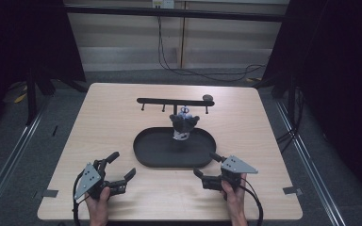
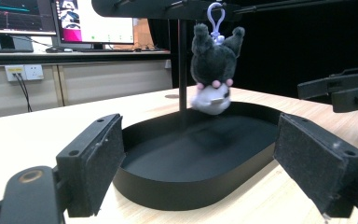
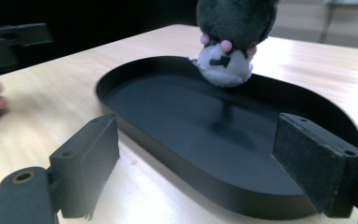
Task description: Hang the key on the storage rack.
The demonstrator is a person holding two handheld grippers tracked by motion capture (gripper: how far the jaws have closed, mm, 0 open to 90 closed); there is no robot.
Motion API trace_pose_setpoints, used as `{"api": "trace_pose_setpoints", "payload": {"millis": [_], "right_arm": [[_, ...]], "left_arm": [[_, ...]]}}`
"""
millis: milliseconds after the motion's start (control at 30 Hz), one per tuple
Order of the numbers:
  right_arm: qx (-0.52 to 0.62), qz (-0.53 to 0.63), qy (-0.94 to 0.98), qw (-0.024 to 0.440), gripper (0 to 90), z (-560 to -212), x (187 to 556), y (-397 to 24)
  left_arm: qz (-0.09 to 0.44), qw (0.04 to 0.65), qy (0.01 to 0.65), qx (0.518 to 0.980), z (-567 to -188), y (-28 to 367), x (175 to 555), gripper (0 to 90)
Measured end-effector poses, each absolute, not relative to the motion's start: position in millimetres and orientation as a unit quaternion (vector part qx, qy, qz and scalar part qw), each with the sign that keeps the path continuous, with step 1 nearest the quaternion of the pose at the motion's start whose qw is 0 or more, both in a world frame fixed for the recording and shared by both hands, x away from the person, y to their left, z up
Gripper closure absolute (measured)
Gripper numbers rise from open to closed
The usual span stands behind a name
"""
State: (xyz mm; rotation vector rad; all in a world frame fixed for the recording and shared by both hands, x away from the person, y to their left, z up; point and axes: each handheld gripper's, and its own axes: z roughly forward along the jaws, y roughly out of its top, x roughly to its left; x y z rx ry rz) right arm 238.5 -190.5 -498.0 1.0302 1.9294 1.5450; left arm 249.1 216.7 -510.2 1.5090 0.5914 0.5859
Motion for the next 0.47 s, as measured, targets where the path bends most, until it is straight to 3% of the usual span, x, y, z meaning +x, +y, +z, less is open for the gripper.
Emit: {"api": "trace_pose_setpoints", "payload": {"millis": [467], "right_arm": [[0.349, 0.618, 0.637, 0.300, 13.8, -509.8, 218.8, -194.4]], "left_arm": [[0.256, 0.653, 0.265, 0.662, -510.5, 216.1, 248.4, 15.8]]}}
